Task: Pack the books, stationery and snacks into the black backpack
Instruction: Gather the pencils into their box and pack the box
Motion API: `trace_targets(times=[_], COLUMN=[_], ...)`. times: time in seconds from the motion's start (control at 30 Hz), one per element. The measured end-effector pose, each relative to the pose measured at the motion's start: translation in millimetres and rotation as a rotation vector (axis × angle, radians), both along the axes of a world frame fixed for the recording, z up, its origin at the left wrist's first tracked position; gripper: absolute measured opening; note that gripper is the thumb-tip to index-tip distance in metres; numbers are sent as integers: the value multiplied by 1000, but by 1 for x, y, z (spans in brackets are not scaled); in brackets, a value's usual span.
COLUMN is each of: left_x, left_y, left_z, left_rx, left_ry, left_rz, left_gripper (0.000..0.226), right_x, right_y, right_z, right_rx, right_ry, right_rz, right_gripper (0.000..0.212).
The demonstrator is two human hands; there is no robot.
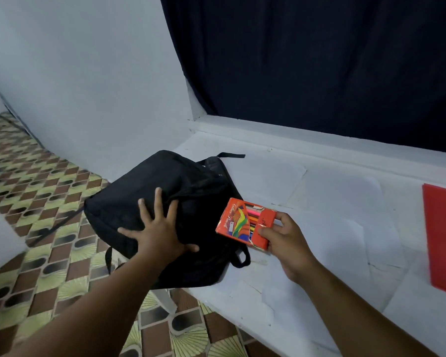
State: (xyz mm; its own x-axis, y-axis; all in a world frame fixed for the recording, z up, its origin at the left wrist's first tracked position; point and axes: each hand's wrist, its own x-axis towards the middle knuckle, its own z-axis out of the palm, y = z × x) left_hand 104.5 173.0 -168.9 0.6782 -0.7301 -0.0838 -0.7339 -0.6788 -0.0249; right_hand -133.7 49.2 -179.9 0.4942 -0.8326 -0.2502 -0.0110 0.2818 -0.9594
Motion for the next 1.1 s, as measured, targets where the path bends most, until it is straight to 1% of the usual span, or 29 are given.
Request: trace_targets(times=[0.07, 0.2, 0.37, 0.43, 0.5, 0.57, 0.63, 0.7, 0.8, 0.87, 1.07, 1.1], left_x=[7, 26, 56, 62, 67, 72, 76, 84, 96, 99, 106, 107], left_y=[4, 5, 2, 1, 3, 8, 13, 19, 23, 21, 14, 13], left_z=[-4, 1, 17, 27, 36, 43, 51, 60, 72, 74, 70, 70], left_rx=[-60, -135, -72, -98, -164, -278, -375, -417, -467, -489, -528, -512], left_ry=[50, 58, 40, 37, -6, -77, -111, -93, 23, 72, 142, 148], left_rz=[31, -18, -138, -176, -225, -268, -305, -351, -329, -334, -397, -411], left_gripper=[120, 104, 97, 92, 85, 79, 79, 78, 67, 72, 109, 111], right_x=[-1, 1, 19, 25, 30, 37, 46, 56, 70, 77, 88, 88], right_y=[0, -4, -4, -3, -4, -5, -3, -1, 2, 2, -2, -2], right_z=[0, -1, 1, 3, 4, 5, 8, 10, 10, 10, 9, 10], right_rx=[-4, -5, 7, 9, 3, 0, 7, 14, 23, 27, 16, 16], right_ry=[18, 34, 16, 8, 6, -2, -18, -26, -35, -38, -6, -5], right_rz=[8, 10, 28, 47, 58, 66, 78, 90, 105, 99, 93, 90], right_gripper=[28, 27, 28, 28, 29, 28, 26, 25, 27, 27, 26, 26])
